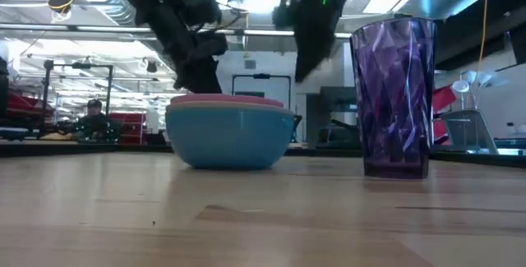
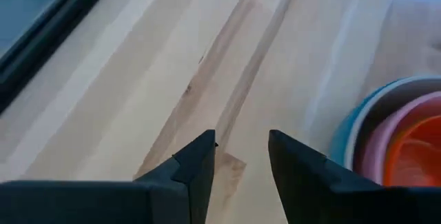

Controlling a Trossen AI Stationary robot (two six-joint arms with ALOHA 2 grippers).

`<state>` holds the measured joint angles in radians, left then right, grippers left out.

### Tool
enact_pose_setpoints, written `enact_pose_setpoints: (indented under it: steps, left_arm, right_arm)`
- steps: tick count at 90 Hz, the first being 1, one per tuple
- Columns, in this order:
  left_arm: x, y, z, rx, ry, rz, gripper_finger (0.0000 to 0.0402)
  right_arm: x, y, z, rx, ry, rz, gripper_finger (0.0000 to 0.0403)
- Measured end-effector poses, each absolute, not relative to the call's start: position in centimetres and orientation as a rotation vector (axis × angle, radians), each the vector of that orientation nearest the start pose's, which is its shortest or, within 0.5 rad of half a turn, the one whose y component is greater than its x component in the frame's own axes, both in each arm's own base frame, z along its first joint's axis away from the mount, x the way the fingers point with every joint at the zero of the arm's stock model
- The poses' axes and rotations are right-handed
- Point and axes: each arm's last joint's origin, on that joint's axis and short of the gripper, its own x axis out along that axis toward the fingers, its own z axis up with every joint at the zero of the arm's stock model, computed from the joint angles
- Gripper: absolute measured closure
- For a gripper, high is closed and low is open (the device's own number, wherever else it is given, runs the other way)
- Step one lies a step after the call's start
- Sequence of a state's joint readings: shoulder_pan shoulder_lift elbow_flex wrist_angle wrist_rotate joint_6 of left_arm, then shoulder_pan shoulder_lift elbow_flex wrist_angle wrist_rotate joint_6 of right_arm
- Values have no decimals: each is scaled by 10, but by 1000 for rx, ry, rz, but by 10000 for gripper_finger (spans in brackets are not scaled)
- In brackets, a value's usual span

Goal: Nest bowls inside each other
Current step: Adjust the purple glass

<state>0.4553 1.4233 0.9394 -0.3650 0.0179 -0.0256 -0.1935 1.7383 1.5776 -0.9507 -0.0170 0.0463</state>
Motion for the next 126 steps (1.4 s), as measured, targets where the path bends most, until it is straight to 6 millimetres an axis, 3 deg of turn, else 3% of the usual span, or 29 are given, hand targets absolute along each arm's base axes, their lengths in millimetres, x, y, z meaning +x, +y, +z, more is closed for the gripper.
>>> enact_pose_setpoints:
  steps: [14,27,37,54,72,100,126]
  left_arm:
    - [251,117,257,-189,732,405,283]
    - [240,104,280,-184,639,391,283]
    - [234,96,290,-181,598,378,283]
    - [232,79,294,-199,604,331,283]
    - [230,65,295,-228,627,272,283]
    - [234,51,296,-231,619,220,283]
    - [234,50,296,-224,625,230,283]
  right_arm:
    - [313,-63,337,193,1067,-245,285]
    - [291,-47,345,253,1157,-265,268]
    - [287,-28,347,292,1187,-218,267]
    - [287,8,346,320,1222,-131,267]
    - [285,33,345,316,1238,-127,267]
    - [286,30,302,239,1316,-199,267]
    - [289,29,290,267,1310,-152,267]
